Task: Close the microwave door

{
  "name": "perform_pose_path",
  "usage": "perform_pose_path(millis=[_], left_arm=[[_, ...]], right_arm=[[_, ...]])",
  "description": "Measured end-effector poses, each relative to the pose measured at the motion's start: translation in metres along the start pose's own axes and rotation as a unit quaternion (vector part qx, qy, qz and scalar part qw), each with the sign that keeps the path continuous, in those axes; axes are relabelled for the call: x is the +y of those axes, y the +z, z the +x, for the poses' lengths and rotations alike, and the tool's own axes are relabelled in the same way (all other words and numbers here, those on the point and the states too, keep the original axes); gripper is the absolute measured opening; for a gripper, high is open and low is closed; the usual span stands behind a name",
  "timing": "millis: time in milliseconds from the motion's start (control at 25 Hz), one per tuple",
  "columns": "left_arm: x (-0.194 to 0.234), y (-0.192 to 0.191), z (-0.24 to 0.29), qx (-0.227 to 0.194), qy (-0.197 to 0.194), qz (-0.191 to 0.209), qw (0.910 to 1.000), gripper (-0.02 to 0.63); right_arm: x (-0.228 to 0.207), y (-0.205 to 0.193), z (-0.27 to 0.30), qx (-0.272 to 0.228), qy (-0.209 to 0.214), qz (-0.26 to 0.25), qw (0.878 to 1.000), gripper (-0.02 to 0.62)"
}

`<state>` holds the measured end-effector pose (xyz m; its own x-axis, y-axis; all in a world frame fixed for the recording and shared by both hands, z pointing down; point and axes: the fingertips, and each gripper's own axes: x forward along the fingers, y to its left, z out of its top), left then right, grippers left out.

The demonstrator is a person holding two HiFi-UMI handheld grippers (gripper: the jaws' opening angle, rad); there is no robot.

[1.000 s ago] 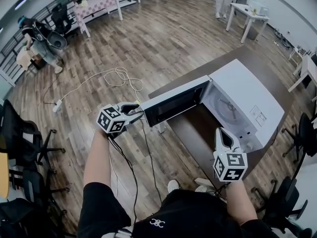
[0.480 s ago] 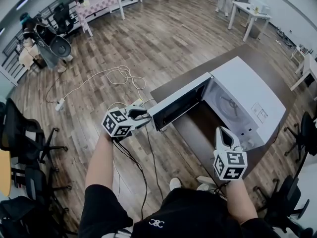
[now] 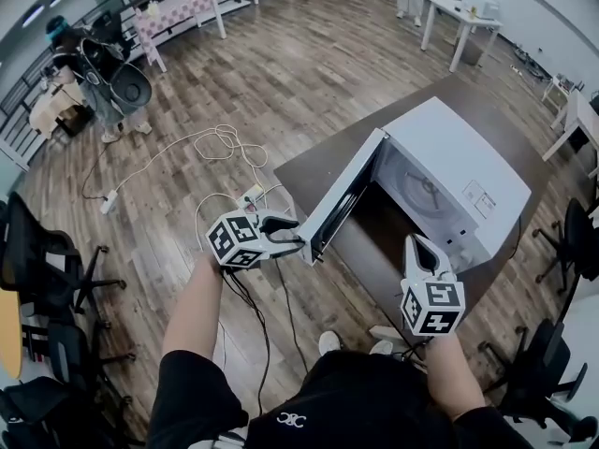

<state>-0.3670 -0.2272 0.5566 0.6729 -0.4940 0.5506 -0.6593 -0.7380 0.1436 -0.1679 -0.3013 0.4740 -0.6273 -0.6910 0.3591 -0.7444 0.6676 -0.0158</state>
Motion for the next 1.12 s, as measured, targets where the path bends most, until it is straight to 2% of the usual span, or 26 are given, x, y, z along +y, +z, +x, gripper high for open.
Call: perform_pose_path(millis=[560,840,1120], left_arm=[[-0.080,0.041,0.085,0.013,-0.089,0.052,0.9946,0.169],[-0.102,0.062,0.124,0.008,-0.086,0.047,0.9952,0.166],[-0.115,0.081,0.160,-0.002,-0.058,0.047,0.9972,0.163]], right_arm=[[-0.058,-0.012,-0.038,-0.016,-0.042,0.037,0.998,0.009],[-0.096,-0.021,-0.058,-0.022,-0.064,0.069,0.995,0.009],[-0.127,-0.030,-0.075,-0.025,-0.080,0.084,0.993,0.009]])
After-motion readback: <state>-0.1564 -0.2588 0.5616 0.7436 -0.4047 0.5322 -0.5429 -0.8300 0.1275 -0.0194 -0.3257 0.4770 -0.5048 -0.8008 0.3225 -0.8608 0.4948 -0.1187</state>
